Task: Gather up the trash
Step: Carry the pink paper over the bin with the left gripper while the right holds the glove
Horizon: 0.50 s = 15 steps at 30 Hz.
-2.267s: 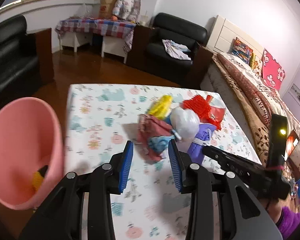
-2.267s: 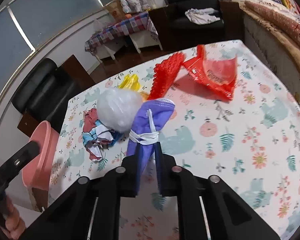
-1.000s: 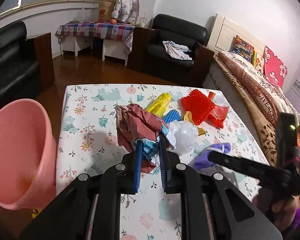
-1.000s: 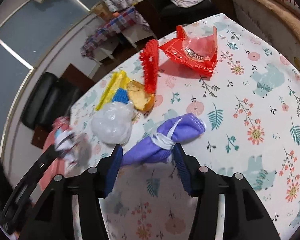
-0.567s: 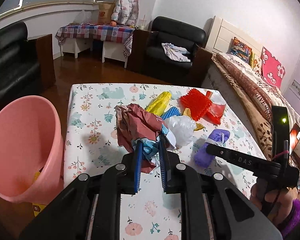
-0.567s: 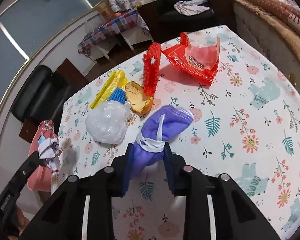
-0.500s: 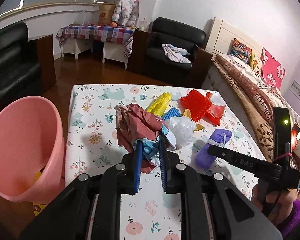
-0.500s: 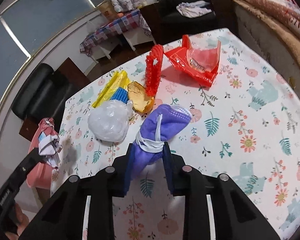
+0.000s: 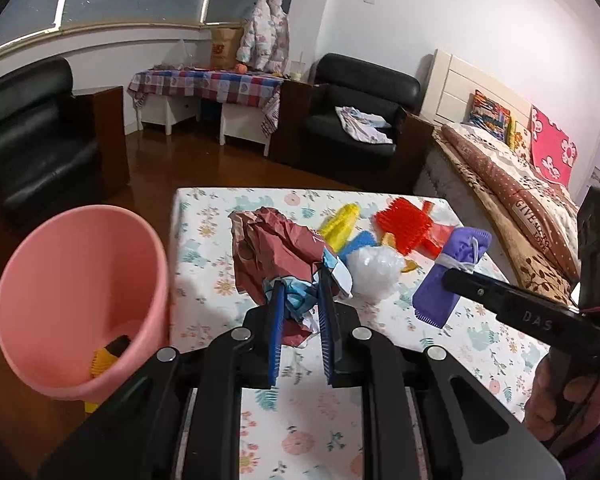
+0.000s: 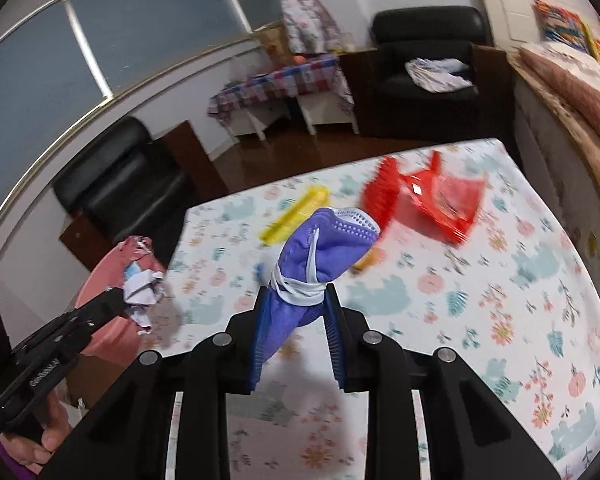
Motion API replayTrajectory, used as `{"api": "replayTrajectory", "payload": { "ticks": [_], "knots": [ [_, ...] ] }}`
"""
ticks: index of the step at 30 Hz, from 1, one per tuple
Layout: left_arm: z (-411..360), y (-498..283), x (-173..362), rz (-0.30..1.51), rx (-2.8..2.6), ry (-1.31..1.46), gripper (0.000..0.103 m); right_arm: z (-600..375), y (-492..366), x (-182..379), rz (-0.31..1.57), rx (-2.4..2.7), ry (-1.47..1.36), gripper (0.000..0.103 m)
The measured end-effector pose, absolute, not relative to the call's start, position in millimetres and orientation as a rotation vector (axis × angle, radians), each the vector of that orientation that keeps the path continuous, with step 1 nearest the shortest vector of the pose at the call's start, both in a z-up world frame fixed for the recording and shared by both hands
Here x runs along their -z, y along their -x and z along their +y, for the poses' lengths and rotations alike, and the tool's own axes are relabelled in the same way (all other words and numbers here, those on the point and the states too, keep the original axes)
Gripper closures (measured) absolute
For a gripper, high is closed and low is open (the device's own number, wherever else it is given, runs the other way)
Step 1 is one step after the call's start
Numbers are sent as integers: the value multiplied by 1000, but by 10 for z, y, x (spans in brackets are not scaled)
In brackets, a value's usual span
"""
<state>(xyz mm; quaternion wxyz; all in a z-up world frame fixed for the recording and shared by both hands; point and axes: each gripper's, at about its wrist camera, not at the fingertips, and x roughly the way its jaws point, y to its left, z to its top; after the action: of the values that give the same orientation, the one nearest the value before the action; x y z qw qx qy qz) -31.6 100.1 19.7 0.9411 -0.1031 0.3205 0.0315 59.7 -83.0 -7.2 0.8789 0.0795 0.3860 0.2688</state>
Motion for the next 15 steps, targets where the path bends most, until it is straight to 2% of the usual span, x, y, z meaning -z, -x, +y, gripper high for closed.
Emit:
{"api": "replayTrajectory", "payload": {
  "ticks": [15],
  "knots": [
    [1635, 654, -326, 600, -274, 201, 87, 208, -545, -315, 770, -818, -81, 77]
  ]
}}
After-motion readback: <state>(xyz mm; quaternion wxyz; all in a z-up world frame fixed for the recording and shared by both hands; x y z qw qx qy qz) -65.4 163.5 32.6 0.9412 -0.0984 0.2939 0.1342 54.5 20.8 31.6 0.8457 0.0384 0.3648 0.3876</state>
